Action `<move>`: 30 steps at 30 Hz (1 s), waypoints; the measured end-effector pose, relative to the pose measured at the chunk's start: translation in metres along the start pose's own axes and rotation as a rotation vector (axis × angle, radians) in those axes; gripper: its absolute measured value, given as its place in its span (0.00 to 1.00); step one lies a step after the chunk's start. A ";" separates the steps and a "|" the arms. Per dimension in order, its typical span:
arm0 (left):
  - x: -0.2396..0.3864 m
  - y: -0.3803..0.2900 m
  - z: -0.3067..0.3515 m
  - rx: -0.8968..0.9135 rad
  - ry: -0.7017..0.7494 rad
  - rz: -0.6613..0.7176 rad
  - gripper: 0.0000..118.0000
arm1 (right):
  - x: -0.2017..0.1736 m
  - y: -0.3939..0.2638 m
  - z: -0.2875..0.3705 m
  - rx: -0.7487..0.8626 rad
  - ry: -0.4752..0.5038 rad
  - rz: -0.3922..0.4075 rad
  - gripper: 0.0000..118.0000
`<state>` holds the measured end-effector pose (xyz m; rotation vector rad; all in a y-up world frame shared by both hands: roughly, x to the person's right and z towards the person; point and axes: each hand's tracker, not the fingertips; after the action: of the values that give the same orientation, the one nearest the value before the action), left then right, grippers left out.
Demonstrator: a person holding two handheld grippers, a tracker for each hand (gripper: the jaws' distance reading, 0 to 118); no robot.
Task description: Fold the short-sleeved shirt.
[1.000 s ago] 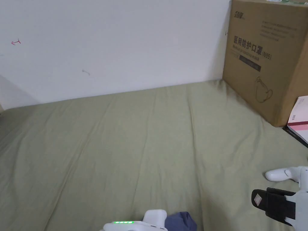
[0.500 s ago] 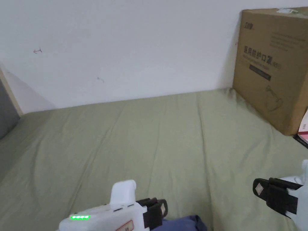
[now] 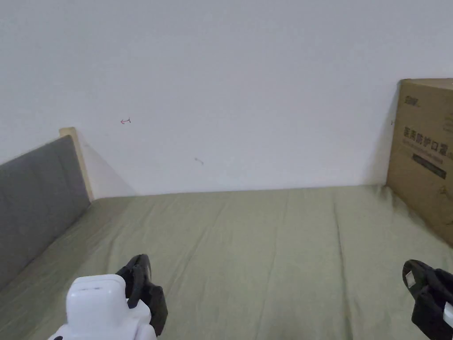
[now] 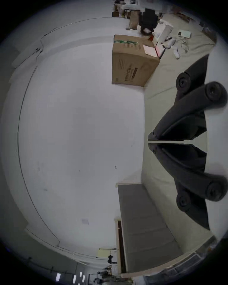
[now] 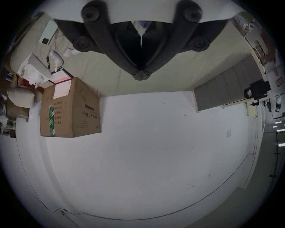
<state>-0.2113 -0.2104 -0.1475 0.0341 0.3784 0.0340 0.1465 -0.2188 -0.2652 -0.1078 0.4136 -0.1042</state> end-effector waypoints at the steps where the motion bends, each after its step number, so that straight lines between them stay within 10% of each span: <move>1: -0.002 -0.001 0.001 -0.004 -0.004 0.012 0.03 | 0.000 -0.002 0.000 -0.010 -0.002 -0.009 0.00; 11: -0.009 -0.009 -0.008 -0.080 -0.018 0.013 0.03 | 0.011 0.002 -0.004 -0.061 0.018 -0.048 0.00; 18: -0.013 -0.042 -0.023 -0.232 -0.021 0.054 0.03 | 0.002 -0.096 -0.096 -0.782 0.249 -0.205 0.00; 24: -0.029 -0.071 -0.038 -0.382 -0.147 0.060 0.03 | 0.005 -0.172 -0.126 -0.980 0.302 -0.189 0.00; 30: -0.067 -0.146 -0.096 -0.818 -0.413 0.441 0.10 | 0.021 -0.196 -0.133 -1.049 0.285 -0.193 0.00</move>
<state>-0.3051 -0.3563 -0.2180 -0.6763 -0.0833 0.6057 0.0958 -0.4266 -0.3700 -1.1784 0.7105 -0.0836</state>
